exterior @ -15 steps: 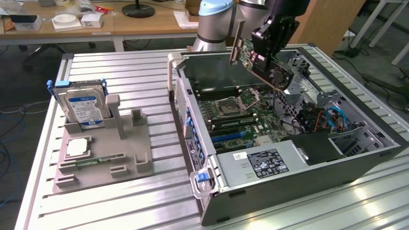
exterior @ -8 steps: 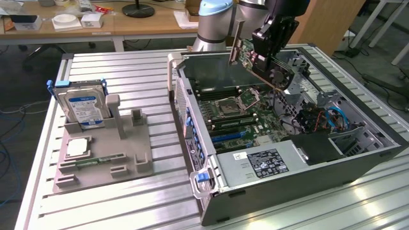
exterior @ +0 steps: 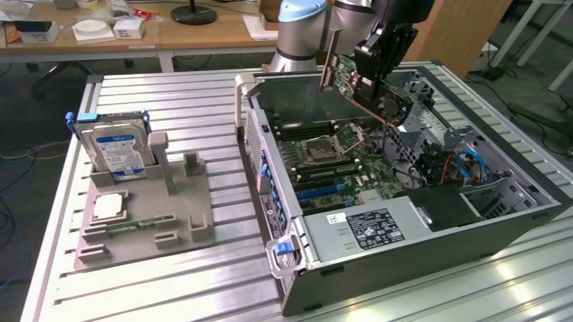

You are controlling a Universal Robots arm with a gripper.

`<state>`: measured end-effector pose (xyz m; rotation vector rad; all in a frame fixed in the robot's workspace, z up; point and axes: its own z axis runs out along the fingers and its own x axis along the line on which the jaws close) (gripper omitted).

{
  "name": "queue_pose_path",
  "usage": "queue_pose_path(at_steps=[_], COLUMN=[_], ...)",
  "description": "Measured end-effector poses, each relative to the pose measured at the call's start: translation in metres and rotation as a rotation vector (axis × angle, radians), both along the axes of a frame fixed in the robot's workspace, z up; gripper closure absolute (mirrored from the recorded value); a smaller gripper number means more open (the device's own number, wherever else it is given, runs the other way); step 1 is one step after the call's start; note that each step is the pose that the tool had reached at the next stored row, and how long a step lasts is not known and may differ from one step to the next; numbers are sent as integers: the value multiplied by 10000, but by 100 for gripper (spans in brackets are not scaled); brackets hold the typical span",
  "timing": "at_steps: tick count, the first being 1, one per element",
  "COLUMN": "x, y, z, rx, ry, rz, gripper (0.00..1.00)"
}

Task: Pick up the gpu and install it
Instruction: 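Insert the gpu into the slot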

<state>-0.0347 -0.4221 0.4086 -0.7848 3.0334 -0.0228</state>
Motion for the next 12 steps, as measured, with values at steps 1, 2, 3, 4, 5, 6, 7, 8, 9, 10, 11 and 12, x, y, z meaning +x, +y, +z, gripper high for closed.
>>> queue_pose_path(at_steps=[1,2,3,4,5,6,7,8,9,10,11,12], x=[0,0,0,0,0,0,0,0,0,0,0,0], y=[0,-1,-3,-5,-9,-9,-10,-10,-11,-11,-11,-12], z=[0,0,0,0,0,0,0,0,0,0,0,0], rx=[0,0,0,0,1,0,0,0,0,0,0,0], ry=[0,0,0,0,0,0,0,1,0,0,0,0], rz=[40,81,340,465,705,748,794,836,879,921,964,1007], gripper=[73,73,73,73,73,73,73,73,73,73,73,73])
